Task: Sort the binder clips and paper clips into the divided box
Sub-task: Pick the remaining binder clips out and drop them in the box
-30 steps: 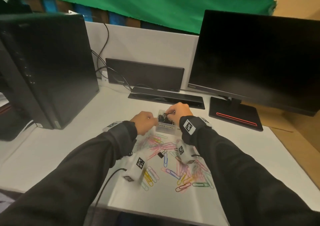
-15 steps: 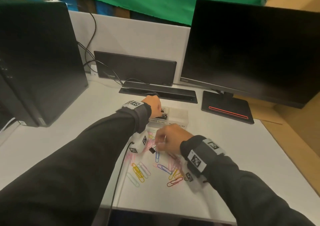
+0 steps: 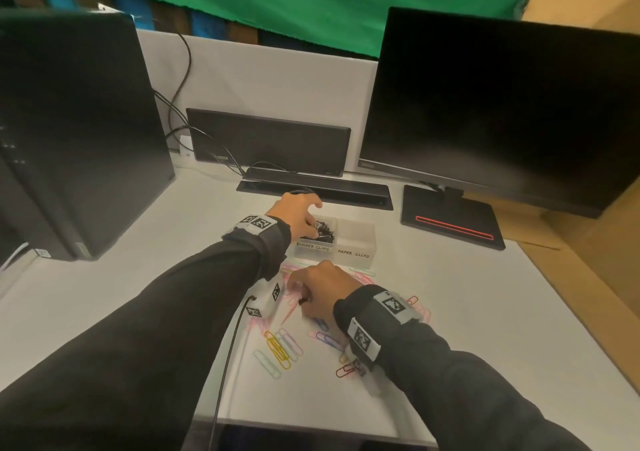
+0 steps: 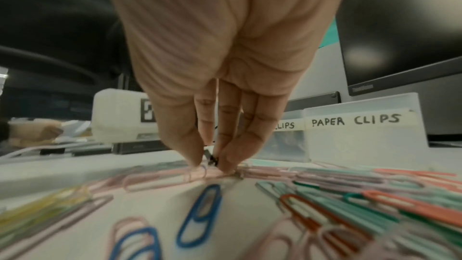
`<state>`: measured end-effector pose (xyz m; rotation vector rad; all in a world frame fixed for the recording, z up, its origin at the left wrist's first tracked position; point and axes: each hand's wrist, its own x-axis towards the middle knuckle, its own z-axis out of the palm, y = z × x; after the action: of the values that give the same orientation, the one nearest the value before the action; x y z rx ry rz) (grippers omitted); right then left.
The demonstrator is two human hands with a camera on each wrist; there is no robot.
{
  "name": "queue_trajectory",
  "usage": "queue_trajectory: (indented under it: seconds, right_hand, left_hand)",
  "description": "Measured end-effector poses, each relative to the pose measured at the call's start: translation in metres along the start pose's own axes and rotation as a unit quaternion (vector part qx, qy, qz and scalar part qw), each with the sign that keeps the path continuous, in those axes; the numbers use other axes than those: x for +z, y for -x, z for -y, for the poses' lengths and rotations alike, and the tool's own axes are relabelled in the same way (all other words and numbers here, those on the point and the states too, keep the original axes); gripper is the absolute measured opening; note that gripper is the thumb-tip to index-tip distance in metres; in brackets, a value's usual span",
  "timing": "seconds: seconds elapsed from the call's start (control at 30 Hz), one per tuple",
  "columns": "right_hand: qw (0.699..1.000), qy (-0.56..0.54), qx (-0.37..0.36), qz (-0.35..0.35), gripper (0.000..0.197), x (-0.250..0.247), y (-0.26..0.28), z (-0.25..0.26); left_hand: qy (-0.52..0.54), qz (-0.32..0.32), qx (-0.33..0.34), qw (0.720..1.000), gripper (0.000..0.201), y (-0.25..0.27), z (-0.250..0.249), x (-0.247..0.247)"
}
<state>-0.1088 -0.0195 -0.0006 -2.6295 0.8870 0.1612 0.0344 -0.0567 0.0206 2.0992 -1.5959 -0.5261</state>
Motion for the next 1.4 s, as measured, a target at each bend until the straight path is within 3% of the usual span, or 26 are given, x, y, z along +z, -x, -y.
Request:
queue_trajectory:
  seconds: [0.2,0.3,0.37,0.5,0.57,0.63,0.73,0.8,0.87,0.97,1.07,1.2,1.4]
  right_hand:
    - [0.985,-0.099,0.036,-0.137,0.031,-0.035,0.011,-0.018]
    - [0.955,-0.140,0.090,-0.247,0.026,-0.055,-0.004,-0.032]
    - [0.935,-0.175,0.122,-0.282,0.024,-0.063,-0.020,-0.040]
    - [0.948,-0.157,0.132,-0.243,0.024,-0.062,-0.044,-0.045]
    - [0.952,-0.130,0.126,-0.245,0.029,-0.056,-0.045,-0.042]
    - [0.961,-0.088,0.078,-0.249,0.030,-0.048,-0.041,-0.034]
    - [0.991,-0.011,-0.011,-0.131,0.032,-0.028,-0.035,-0.014]
    - [0.998,0.049,-0.014,-0.031,0.037,-0.015,-0.034,0.000]
    - [0.993,0.114,-0.004,0.008,0.032,-0.007,-0.038,0.008]
    - [0.990,0.139,0.001,0.021,0.021,-0.004,-0.046,0.015]
    - [0.993,0.116,0.008,0.016,0.029,-0.004,-0.054,0.014]
    - [0.997,0.070,0.016,-0.006,0.032,-0.004,-0.057,0.011]
    - [0.997,-0.005,0.037,-0.063,0.023,-0.011,-0.050,0.001]
  left_hand:
    - [0.107,-0.053,0.005,0.993,0.034,0.007,0.007,-0.005]
    - [0.181,-0.048,-0.006,0.982,0.031,0.012,0.017,-0.008]
    - [0.223,-0.042,-0.014,0.974,0.027,0.016,0.026,-0.010]
    - [0.123,-0.077,-0.010,0.989,0.022,0.034,0.041,-0.019]
    - [-0.010,-0.020,-0.012,1.000,0.027,0.047,0.046,-0.022]
    - [-0.126,0.075,-0.035,0.989,0.039,0.058,0.054,-0.019]
    - [-0.192,0.143,-0.063,0.969,0.039,0.068,0.064,-0.008]
    - [-0.190,0.135,-0.068,0.970,0.025,0.073,0.067,-0.003]
    - [-0.194,0.116,-0.071,0.971,0.026,0.079,0.066,0.001]
    - [-0.209,0.094,-0.076,0.971,0.022,0.083,0.064,0.006]
    - [-0.213,0.096,-0.087,0.968,0.010,0.082,0.062,0.006]
    - [-0.221,0.094,-0.091,0.966,0.026,0.080,0.058,0.007]
    - [-0.215,0.065,-0.081,0.971,0.023,0.080,0.057,0.008]
